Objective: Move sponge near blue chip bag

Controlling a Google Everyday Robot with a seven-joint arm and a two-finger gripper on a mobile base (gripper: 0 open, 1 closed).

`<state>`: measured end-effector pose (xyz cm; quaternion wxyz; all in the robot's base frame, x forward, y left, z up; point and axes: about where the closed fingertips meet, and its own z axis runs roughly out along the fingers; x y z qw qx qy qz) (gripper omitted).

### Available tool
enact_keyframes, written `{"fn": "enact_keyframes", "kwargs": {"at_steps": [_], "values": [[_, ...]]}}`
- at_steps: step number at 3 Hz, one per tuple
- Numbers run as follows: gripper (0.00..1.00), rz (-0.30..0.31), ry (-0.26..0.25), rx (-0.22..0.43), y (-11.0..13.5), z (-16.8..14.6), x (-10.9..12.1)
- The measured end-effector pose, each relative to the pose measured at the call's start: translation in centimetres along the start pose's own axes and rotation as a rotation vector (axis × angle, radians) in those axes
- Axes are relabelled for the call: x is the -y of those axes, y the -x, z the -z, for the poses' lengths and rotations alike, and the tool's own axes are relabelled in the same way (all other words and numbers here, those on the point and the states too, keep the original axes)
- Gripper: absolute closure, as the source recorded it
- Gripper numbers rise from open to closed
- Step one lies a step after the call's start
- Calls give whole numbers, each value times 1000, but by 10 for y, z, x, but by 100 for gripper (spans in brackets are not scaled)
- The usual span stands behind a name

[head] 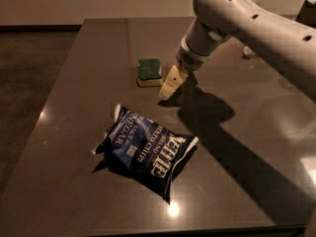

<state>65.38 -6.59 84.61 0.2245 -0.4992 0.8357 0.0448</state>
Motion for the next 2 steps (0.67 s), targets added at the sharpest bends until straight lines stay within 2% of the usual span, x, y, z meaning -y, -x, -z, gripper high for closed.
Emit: {"fn": "enact_keyframes", "kwargs": {"at_steps": [2], "values": [[0,-14,32,21,29,-19,1]]}}
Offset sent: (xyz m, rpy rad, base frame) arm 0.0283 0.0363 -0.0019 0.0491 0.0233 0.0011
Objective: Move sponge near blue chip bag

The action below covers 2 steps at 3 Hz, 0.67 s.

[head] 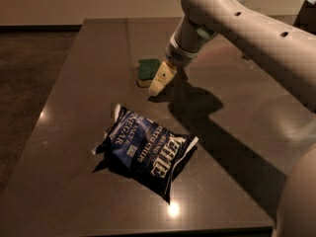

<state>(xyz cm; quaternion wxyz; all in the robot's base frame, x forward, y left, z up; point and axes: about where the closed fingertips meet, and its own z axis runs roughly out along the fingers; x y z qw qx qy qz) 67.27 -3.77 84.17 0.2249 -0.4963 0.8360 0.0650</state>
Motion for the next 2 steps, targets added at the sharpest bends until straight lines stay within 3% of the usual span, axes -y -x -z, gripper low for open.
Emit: {"fn": "enact_keyframes", "kwargs": {"at_steps": [2], "values": [[46,-2,38,10,14,-6,0]]}}
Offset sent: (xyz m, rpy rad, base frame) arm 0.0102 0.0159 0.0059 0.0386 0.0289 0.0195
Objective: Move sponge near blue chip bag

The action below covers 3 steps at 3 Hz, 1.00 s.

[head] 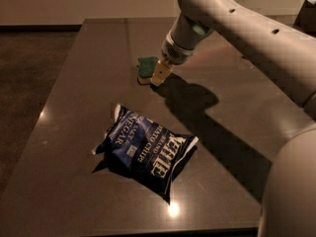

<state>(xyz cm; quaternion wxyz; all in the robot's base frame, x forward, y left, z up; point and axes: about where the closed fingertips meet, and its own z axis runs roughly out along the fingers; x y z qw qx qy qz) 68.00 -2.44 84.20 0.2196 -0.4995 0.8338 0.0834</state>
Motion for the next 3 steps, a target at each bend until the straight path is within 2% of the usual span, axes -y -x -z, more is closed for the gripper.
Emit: {"fn": "enact_keyframes", "kwargs": {"at_steps": [1,2,3], "values": [[78,-6,25,-10,-2,5,1],[99,2,36,-14,-7,17,4],[100,76,88,-16,-27,49,-12]]}}
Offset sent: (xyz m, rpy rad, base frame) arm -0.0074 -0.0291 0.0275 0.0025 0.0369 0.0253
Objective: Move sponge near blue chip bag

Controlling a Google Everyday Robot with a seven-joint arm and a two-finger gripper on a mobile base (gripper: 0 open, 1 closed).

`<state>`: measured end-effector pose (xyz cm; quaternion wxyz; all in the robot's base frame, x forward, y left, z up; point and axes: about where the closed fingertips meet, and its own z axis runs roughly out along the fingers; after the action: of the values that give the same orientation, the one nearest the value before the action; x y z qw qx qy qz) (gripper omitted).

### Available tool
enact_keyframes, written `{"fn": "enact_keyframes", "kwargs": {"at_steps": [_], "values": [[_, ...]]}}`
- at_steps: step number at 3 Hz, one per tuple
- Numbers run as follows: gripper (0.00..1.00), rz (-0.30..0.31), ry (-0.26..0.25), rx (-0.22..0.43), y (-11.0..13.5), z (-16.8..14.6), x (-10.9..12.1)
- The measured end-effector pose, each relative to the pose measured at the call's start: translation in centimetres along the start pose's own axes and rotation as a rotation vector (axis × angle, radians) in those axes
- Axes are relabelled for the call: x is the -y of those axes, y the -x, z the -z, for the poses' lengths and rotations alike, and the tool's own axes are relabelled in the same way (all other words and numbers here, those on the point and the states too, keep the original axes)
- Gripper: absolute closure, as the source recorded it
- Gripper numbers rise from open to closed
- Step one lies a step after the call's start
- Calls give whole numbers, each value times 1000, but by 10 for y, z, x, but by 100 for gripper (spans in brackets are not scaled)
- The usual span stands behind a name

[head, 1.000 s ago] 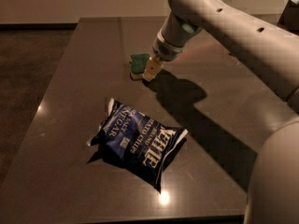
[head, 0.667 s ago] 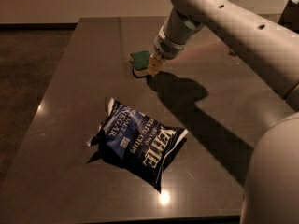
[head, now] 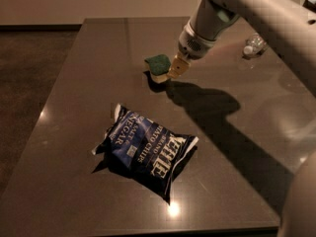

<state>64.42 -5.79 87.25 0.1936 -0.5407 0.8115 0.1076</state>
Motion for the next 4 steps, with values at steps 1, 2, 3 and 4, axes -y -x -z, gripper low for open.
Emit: {"fn": "enact_keyframes", "kwargs": {"at_steps": [1,2,3,4], "values": [[100,67,71,14,-14,19,-28],[100,122,144,48,-28,39,-61],[98,177,222,72,-39,54,-104],[75,196,259,62,-45,55,-130]]}}
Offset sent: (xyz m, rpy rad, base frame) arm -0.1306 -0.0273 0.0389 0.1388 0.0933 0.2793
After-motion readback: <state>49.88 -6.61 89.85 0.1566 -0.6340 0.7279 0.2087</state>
